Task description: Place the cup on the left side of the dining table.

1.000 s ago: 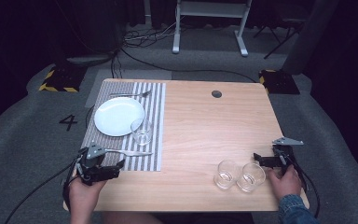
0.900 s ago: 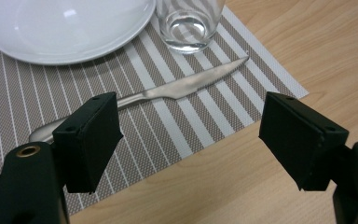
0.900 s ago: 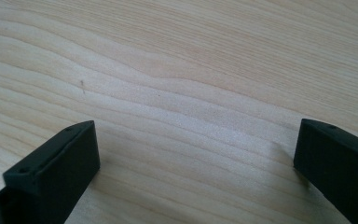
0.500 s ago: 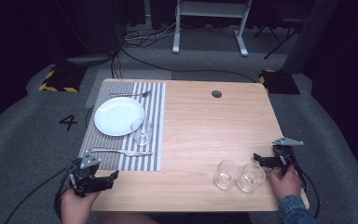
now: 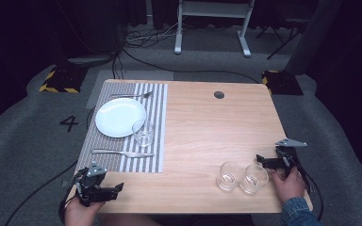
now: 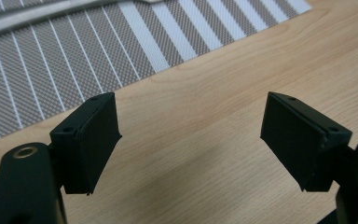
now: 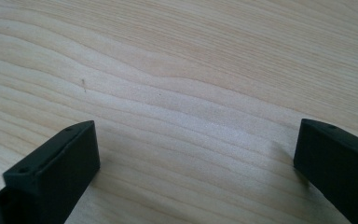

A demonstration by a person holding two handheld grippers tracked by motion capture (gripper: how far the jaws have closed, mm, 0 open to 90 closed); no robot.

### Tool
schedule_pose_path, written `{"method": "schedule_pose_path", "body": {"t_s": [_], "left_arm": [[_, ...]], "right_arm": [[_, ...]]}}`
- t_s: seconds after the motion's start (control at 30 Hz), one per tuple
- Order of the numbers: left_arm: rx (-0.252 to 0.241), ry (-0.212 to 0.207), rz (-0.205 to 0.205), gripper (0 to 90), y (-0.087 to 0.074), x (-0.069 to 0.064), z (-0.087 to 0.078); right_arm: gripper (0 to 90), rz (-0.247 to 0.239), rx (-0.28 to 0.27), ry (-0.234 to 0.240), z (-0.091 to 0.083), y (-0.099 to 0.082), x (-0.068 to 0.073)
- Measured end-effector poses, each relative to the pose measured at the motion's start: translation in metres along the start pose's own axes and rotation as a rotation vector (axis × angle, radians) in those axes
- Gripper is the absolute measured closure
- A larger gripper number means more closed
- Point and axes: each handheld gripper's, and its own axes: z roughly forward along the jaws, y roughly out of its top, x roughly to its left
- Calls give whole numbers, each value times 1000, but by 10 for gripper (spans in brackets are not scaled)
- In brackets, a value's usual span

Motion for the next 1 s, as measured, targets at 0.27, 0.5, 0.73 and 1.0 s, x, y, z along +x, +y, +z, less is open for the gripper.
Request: {"method": "schedule_pose_path", "body": {"t_s": [0.27,0.5,0.73,1.0], "left_arm": [[-9,21,-23,169,-11,5,13],[-149,69,71,130,-26,6,22],[-216,81,67,103,-32,8,27],[-222,84,59,94,-31,7,29]], "right_arm": [[5,0,0,0,0,0,0],[4,-2,-1,1,0,0,0],[5,-1,0,1,0,0,0],[5,-2,-1,1,0,0,0]]}}
